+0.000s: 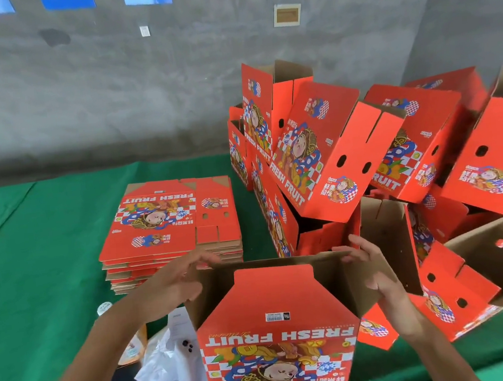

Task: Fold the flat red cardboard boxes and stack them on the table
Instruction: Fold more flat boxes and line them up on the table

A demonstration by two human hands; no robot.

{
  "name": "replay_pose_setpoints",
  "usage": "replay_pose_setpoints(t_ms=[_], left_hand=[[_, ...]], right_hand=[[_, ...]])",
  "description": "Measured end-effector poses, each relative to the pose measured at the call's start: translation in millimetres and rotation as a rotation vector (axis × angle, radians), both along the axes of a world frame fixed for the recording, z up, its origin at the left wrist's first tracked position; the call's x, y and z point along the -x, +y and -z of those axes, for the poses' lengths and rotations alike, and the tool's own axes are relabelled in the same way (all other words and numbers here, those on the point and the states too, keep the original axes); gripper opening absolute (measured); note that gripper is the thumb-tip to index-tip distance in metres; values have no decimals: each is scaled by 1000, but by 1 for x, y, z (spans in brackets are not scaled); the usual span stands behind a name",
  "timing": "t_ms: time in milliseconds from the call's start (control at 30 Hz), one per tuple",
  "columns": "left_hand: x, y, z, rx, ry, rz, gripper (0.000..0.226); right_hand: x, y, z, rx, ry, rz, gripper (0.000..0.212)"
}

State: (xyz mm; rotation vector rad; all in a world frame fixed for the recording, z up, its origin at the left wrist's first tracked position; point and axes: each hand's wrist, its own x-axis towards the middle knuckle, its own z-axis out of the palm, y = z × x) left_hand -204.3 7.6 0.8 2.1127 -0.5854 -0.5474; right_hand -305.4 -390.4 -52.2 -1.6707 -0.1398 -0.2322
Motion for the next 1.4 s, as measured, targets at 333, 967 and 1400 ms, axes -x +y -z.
replay_pose_setpoints(t_ms=[333, 967, 1400], left_hand=[[27, -24, -18, -586, -510, 170, 51], [39, -7, -7, -533, -383, 208, 46], [53, -30, -10, -537, -512, 268, 97]], right_hand=[[48, 3, -3, 373, 109, 83, 54], [98, 34, -30, 933, -21, 423, 50], [99, 24, 22, 235, 100, 320, 43]])
